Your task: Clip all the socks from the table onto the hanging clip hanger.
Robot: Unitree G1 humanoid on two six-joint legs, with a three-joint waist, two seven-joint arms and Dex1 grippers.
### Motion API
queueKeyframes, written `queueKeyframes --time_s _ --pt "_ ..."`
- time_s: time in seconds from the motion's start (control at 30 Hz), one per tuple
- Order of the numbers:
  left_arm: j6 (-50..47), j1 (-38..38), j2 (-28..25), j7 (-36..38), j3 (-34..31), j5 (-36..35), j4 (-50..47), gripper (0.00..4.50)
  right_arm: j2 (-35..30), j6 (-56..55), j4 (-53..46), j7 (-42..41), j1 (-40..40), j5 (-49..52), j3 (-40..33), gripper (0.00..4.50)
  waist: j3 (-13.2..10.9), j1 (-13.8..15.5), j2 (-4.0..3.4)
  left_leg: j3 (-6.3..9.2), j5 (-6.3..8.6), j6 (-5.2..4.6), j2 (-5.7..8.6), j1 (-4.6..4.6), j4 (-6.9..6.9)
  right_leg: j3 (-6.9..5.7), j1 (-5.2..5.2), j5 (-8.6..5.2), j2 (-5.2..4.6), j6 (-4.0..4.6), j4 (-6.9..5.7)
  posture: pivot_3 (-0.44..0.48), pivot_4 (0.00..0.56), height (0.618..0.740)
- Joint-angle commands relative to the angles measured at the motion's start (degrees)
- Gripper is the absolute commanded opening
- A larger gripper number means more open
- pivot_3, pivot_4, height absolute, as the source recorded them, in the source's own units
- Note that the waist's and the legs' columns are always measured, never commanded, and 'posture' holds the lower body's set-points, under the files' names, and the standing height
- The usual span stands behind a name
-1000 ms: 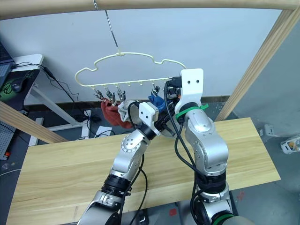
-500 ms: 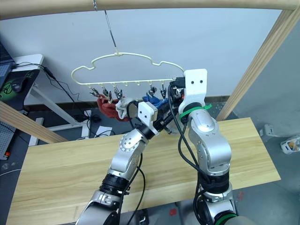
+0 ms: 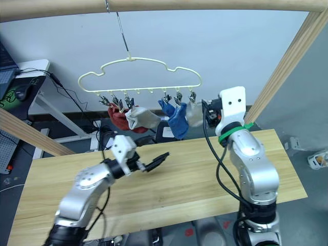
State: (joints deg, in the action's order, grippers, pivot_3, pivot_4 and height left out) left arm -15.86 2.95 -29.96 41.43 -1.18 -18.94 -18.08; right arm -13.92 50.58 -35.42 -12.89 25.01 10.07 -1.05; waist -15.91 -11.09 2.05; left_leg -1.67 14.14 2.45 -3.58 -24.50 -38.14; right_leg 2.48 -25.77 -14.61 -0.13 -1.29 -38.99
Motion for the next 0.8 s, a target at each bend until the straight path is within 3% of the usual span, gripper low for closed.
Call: queueKeyframes --time_s 0.03,0.1,0.23,0.5,0.8 --pt "-2.70 -4.60 -6.09 1.27 -8.66 -1.95 -4.52 4.50 -7.54 -0.36 -2.91 -10.14 -3.13 5.82 -3.43 2.91 0.03 0.18 0.01 -0.01 0.00 0.00 0.00 0.02 0.00 -0.02 0.01 0.00 -0.01 0.00 0.00 -0.183 0.198 0.740" --pt "-4.14 -8.09 -9.98 2.21 -12.51 -1.75 -5.02 4.50 -12.56 -1.37 -2.41 -15.26 -5.03 8.39 -4.85 3.27 0.09 0.55 0.04 -0.05 0.00 0.00 0.01 0.04 0.00 -0.05 0.01 0.00 -0.02 0.00 0.00 -0.167 0.189 0.740" --pt "-5.07 -13.19 -15.68 3.23 -18.27 -0.26 -4.07 4.50 -20.87 -4.87 -0.23 -24.45 -6.47 12.79 -7.40 4.47 0.58 1.10 0.07 -0.21 0.01 -0.01 0.06 0.13 0.03 -0.07 0.00 0.00 -0.01 0.00 0.00 -0.138 0.165 0.740" --pt "-9.09 -10.64 -20.85 7.13 -25.22 -5.24 -0.09 4.50 -31.84 -12.39 5.24 -38.12 -7.34 18.03 -11.25 4.47 3.91 3.35 0.37 -0.37 0.01 -0.01 0.06 0.17 0.03 -0.13 0.03 -0.01 0.09 0.01 0.01 -0.102 0.101 0.740" --pt "-11.20 -7.85 -21.60 6.91 -26.50 -6.15 2.42 4.50 -36.16 -12.85 8.71 -41.56 -6.65 21.75 -12.56 4.47 6.35 3.53 0.86 -0.48 0.01 -0.01 0.04 0.77 0.01 -0.10 0.53 -0.06 0.10 0.00 0.01 -0.084 0.061 0.740"
